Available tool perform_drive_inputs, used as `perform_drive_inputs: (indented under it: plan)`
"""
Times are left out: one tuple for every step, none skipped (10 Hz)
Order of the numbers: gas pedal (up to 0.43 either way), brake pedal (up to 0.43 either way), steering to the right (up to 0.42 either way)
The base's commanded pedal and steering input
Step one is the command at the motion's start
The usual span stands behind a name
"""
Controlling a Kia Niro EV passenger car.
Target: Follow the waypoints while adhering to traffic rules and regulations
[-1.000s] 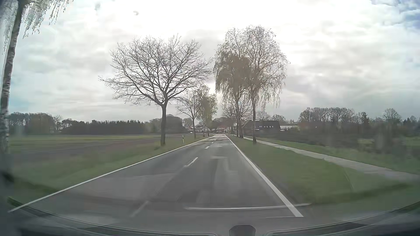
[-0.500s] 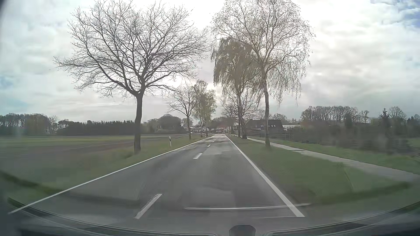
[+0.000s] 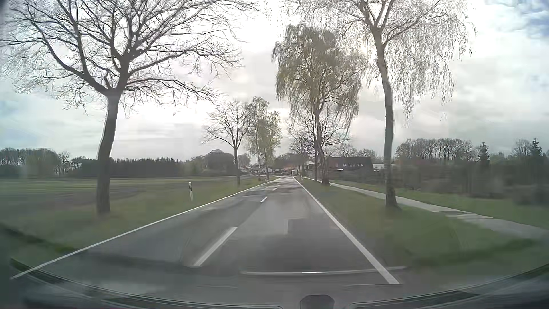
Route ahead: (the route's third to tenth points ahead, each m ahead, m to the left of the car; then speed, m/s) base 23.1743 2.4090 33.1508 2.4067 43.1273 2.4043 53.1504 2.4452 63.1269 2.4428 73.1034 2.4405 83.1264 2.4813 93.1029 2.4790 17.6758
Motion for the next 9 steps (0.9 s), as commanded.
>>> perform_drive_inputs:
  plan:
    - [0.157, 0.0, 0.0]
    - [0.157, 0.0, 0.0]
    - [0.157, 0.006, 0.0]
    - [0.157, 0.0, 0.0]
    - [0.157, 0.0, 0.0]
    - [0.157, 0.0, 0.0]
    - [0.157, 0.006, 0.0]
    - [0.157, 0.0, 0.0]
    - [0.157, 0.0, 0.0]
